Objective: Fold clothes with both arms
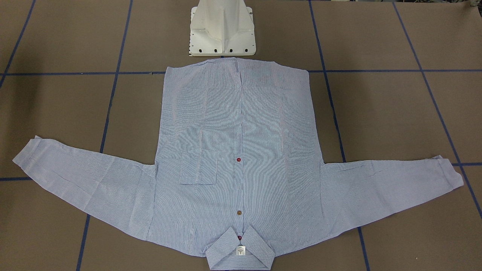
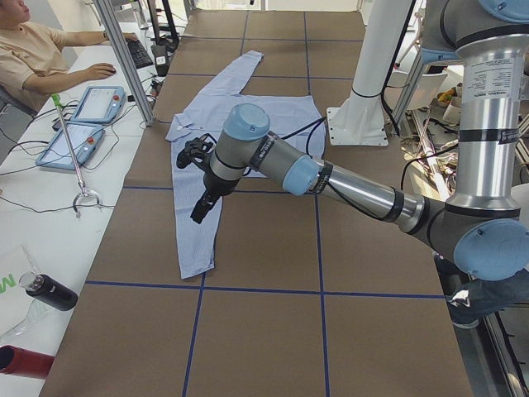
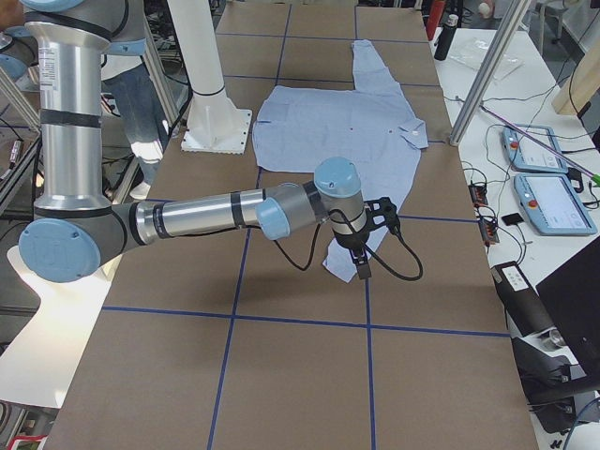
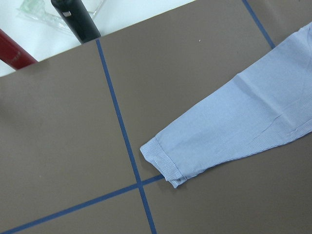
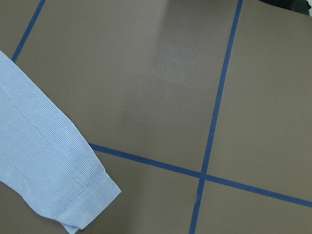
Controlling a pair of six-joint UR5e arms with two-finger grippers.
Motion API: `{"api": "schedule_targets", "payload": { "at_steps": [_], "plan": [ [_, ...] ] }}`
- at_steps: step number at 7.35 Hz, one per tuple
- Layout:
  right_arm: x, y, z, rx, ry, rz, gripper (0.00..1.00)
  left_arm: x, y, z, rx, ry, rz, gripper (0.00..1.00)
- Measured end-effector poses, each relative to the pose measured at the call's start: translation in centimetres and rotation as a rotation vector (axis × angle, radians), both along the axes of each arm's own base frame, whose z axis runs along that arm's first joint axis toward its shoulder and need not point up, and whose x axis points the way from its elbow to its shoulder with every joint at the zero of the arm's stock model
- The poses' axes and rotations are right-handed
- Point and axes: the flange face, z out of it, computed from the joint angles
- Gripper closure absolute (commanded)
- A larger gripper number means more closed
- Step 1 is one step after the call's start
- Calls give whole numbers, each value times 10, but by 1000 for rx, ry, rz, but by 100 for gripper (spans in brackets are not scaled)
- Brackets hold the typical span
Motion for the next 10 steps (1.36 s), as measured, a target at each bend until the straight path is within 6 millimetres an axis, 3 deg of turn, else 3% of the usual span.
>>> {"api": "schedule_targets", "payload": {
  "at_steps": [1,3,4,5,8,10],
  "plan": [
    [-24,1,-3,6,-31,3,0,0,0,-1,10,-1,-1,0],
    [-103,6,-6,-55,-78,98,0,0,1,-1,14,-1,-1,0],
    [-142,17,0,-85,-85,179,0,0,1,-1,15,-1,0,0],
    [-165,32,12,-102,-102,236,0,0,2,-2,15,-1,-1,0],
    [-201,61,77,-109,-217,333,7,0,3,-2,18,0,0,0],
    [-224,70,91,-79,-211,386,23,0,4,-2,19,0,0,0]
  ]
}}
